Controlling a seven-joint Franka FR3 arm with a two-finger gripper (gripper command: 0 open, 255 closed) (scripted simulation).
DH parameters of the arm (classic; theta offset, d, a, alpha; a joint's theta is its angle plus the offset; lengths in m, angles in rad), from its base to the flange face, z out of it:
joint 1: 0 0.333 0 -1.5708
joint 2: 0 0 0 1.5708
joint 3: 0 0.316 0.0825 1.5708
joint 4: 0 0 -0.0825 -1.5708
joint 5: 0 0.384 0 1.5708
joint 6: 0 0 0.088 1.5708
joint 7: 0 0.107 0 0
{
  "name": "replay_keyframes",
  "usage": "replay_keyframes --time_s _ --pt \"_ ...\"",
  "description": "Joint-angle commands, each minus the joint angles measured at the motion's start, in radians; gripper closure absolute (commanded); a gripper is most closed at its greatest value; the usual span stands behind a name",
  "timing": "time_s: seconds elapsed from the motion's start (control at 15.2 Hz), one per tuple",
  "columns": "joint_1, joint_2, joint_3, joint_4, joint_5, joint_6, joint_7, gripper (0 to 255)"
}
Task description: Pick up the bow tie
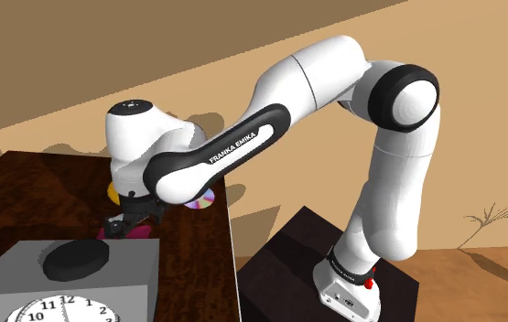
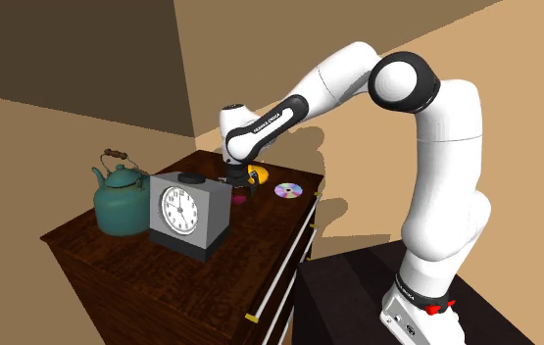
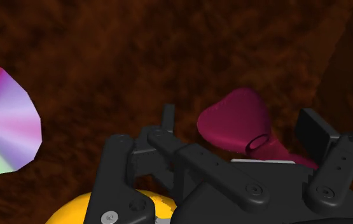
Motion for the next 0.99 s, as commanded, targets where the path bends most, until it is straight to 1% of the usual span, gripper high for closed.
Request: replay_keyframes --time_s 0.0,0.59,0.92 --pt "0.000 0.001 0.000 -0.001 -0.001 0.003 0.001 255" --pt "0.001 0.002 0.000 -0.001 -0.001 0.003 0.001 255" --pt "-0.006 -0.035 0.008 0.023 0.021 -0.053 -0.013 255"
